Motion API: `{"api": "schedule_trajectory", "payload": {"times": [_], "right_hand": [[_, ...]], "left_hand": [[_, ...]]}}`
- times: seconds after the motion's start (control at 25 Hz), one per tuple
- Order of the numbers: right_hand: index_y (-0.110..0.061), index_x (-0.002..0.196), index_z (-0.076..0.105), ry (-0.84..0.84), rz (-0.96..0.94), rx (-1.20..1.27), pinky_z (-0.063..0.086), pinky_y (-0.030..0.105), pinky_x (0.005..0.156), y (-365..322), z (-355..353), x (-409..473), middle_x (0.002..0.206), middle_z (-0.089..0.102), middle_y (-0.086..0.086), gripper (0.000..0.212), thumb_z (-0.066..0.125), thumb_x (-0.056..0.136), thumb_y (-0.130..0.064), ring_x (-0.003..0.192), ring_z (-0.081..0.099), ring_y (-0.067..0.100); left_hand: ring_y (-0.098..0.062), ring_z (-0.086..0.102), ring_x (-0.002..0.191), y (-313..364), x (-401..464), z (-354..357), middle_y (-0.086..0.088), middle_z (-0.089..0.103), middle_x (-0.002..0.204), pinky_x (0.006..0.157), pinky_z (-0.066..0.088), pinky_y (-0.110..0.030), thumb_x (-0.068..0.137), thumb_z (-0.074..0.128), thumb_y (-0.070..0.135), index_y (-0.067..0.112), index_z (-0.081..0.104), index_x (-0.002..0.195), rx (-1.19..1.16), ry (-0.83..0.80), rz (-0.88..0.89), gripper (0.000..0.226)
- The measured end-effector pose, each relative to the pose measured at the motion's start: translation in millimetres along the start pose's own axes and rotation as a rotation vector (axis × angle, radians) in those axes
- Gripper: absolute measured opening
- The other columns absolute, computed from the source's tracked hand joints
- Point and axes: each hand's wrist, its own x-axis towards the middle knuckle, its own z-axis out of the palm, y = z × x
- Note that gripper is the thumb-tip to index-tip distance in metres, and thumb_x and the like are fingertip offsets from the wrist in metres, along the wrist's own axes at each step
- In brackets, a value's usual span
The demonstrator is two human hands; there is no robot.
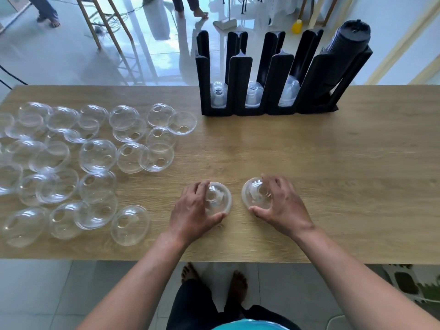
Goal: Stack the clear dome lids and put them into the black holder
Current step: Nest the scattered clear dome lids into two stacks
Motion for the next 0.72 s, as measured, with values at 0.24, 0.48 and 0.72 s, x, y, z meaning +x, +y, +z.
{"api": "schedule_trajectory", "payload": {"times": [0.24, 0.48, 0.72], "right_hand": [[-0.025, 0.153, 0.035, -0.038, 0.0, -0.052, 0.048, 0.041, 0.098, -5.9, -6.7, -0.9, 0.14, 0.05, 0.009, 0.098, 0.08, 0.073, -0.06, 0.13, 0.046, 0.028], [-0.013, 0.144, 0.053, 0.119, -0.281, 0.069, 0.048, 0.049, 0.101, -74.6, -8.1, 1.8, 0.142, 0.056, 0.013, 0.075, 0.081, 0.08, -0.04, 0.13, 0.048, 0.032], [-0.01, 0.127, 0.067, 0.088, -0.473, 0.051, 0.049, 0.048, 0.098, -175.6, 31.4, 51.1, 0.129, 0.066, 0.011, 0.045, 0.077, 0.085, -0.024, 0.117, 0.055, 0.035]], "left_hand": [[-0.022, 0.045, 0.133, 5.1, -8.8, -17.2, -0.004, 0.044, 0.15, 0.104, 0.049, -0.042, 0.071, 0.075, 0.07, 0.02, 0.02, 0.158, -0.068, -0.105, -0.093, 0.115], [-0.027, 0.058, 0.113, -73.3, -78.6, -71.0, -0.006, 0.066, 0.124, 0.094, 0.053, -0.046, 0.083, 0.078, 0.031, 0.011, 0.065, 0.127, 0.142, 0.34, -0.165, 0.05], [-0.031, 0.05, 0.12, -99.8, -101.1, -67.8, -0.012, 0.054, 0.144, 0.098, 0.05, -0.044, 0.078, 0.08, 0.029, 0.011, 0.053, 0.139, 0.308, 0.068, -0.19, 0.07]]}}
